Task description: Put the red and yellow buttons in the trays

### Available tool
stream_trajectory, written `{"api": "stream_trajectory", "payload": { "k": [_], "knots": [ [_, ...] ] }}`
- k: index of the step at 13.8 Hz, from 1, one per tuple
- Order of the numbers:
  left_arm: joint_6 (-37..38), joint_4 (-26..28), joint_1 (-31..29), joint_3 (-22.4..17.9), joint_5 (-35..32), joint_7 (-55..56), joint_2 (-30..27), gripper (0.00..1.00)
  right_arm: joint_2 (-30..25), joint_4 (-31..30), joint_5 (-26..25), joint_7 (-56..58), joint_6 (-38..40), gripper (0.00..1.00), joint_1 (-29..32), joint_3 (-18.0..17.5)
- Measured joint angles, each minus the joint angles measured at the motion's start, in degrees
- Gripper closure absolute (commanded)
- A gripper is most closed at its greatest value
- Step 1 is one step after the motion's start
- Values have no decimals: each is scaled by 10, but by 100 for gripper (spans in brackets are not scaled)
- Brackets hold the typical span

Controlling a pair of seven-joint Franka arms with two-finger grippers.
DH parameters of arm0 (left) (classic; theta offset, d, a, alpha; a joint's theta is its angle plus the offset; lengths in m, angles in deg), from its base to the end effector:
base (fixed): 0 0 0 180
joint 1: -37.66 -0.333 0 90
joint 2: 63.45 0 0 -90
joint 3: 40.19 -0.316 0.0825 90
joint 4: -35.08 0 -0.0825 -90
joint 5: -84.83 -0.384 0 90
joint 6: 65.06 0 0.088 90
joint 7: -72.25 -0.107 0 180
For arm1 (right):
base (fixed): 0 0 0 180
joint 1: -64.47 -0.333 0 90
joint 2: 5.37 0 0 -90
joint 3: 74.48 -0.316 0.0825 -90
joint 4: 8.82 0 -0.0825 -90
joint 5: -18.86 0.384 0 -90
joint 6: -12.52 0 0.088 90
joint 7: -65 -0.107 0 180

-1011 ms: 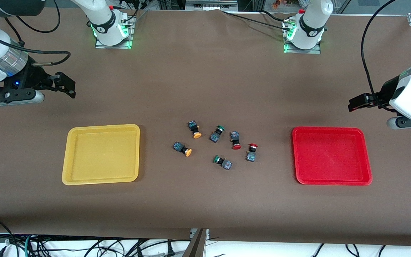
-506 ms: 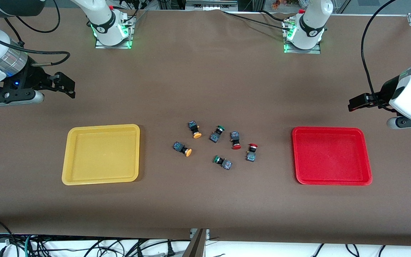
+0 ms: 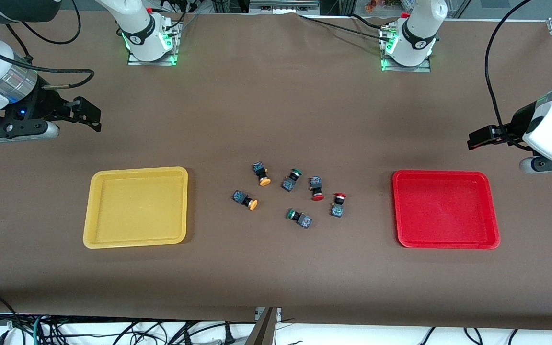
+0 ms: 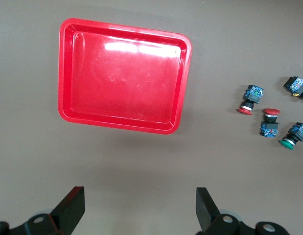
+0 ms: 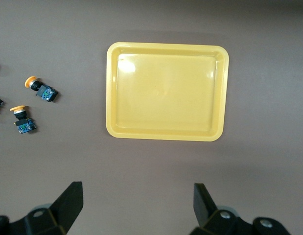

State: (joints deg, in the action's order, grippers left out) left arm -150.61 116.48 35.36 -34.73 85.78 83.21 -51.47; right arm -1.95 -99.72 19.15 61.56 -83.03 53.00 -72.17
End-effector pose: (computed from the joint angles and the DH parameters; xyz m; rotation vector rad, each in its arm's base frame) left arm 0.6062 -0.0295 0.5673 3.1073 0.2127 -0.2170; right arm 0.5730 0.0936 0.5918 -3.1326 -0.1560 -0.0331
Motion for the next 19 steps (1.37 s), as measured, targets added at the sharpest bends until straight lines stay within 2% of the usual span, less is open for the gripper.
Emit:
{"api": "stream_trajectory", "payload": {
  "k": [13,19],
  "knots": [
    [0,-1,0,0,0,0,0,0,0,0,0,0,0,0,0,0],
    [-1,-25,1,2,0,0,0,0,0,0,0,0,0,0,0,0]
  ]
}}
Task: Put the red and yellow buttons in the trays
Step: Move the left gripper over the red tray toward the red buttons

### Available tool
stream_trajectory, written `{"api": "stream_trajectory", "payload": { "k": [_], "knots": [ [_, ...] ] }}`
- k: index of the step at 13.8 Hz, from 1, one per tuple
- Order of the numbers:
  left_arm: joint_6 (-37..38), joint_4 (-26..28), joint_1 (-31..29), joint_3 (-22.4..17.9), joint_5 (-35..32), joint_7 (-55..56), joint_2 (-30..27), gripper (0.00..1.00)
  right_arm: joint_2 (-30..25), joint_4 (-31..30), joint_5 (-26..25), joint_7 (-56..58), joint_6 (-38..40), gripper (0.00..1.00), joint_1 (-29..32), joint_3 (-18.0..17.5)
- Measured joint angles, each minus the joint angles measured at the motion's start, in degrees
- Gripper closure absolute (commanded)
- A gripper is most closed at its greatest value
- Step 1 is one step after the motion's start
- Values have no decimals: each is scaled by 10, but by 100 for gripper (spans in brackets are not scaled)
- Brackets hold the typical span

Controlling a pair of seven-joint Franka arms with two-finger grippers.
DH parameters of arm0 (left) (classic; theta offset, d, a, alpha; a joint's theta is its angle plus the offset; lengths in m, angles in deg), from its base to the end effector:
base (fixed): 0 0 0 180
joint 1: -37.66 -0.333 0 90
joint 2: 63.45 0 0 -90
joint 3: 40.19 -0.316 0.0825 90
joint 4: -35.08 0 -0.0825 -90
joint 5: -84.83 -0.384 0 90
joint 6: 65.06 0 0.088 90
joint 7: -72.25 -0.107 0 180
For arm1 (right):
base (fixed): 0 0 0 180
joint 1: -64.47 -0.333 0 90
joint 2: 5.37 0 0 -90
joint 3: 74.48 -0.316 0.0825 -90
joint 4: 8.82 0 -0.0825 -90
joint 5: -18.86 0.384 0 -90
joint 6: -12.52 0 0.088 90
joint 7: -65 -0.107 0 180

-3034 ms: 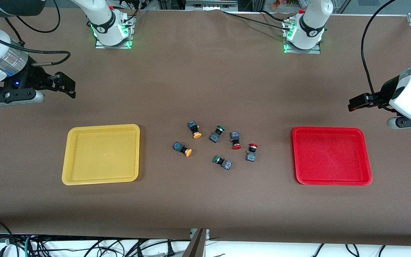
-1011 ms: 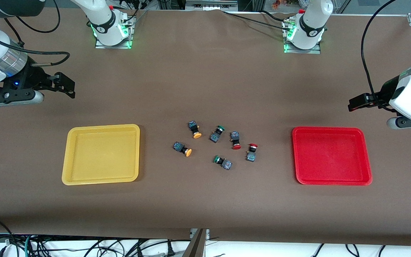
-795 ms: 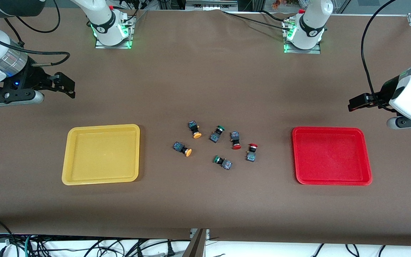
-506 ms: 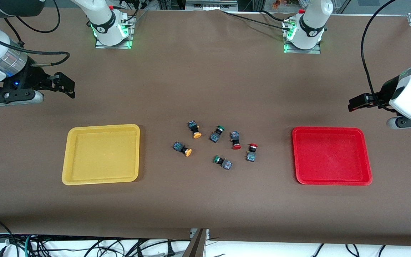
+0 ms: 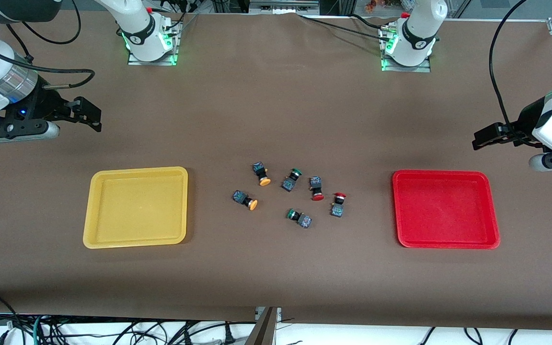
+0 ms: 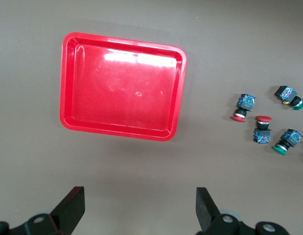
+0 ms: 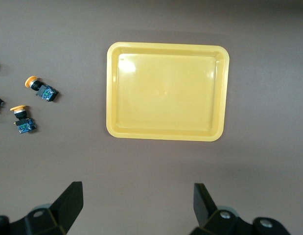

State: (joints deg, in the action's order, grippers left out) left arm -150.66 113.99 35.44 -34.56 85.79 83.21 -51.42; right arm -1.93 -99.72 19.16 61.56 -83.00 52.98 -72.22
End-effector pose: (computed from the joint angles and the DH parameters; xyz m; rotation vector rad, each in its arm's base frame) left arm 0.6084 -0.0316 0.5869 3.1057 0.2060 -0.1497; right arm 0.5729 0.0943 0.5915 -3.1323 -0.1578 -0.0317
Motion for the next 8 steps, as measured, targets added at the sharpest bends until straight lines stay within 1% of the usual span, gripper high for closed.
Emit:
{"api": "stream_trajectory", "payload": {
  "k": [8],
  "knots": [
    [0,0,-1,2,0,0,9,0,0,0,0,0,6,0,0,0]
  ]
}}
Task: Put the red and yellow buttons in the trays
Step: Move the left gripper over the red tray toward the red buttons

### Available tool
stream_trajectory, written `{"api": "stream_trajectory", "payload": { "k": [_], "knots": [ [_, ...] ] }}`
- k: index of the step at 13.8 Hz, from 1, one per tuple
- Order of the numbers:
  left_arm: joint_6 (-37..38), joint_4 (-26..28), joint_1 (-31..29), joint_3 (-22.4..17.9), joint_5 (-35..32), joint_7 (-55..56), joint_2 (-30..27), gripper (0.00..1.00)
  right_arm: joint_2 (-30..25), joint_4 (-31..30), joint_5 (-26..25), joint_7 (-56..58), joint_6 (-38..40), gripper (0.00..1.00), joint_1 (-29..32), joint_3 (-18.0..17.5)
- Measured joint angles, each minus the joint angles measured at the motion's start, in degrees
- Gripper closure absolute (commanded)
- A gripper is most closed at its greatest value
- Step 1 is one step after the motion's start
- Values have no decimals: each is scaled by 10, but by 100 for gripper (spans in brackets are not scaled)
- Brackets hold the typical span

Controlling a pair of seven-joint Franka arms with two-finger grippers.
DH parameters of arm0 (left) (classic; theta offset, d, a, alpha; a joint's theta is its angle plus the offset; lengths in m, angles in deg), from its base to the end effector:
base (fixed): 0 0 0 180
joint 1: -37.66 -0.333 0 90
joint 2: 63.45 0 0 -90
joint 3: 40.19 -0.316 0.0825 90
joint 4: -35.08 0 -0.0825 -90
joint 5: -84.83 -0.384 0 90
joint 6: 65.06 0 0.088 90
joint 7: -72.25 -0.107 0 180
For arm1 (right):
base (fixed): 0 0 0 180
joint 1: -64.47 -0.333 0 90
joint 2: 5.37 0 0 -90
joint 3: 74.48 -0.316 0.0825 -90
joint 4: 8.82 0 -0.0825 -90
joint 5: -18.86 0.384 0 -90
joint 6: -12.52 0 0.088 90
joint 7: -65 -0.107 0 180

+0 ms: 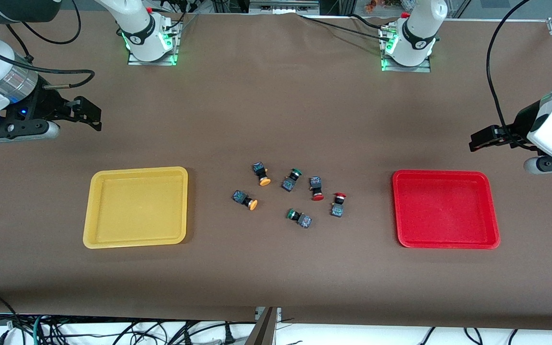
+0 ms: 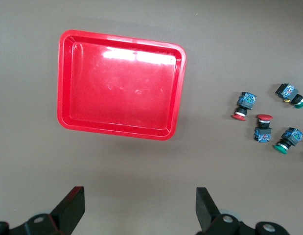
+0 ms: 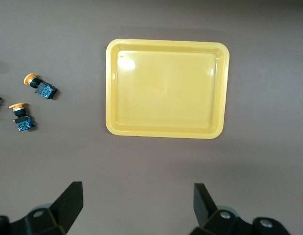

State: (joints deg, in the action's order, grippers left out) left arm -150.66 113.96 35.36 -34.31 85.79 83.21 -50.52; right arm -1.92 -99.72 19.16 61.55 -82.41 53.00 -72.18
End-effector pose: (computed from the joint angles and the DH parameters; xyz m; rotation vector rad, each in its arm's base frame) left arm 0.6123 -0.0330 0.5777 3.1043 0.2017 -0.1734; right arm 0.5720 0.0935 0.5905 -3.1338 -0.1560 -0.0154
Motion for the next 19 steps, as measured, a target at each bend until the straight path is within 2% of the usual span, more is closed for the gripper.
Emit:
{"api": "stream_trajectory", "payload": {
  "k": [6,9,15,19],
  "knots": [
    [-25,0,11,3,0,-1,40,0,0,0,0,0,1,0,0,0],
    [-57,1,55,5,1,20,87,0,0,0,0,0,1,0,0,0],
    [-196,1,145,9,1,156,173,0,0,0,3,0,1,0,0,0],
    [-285,1,178,9,1,184,231,0,0,0,3,0,0,0,0,0]
  ]
}}
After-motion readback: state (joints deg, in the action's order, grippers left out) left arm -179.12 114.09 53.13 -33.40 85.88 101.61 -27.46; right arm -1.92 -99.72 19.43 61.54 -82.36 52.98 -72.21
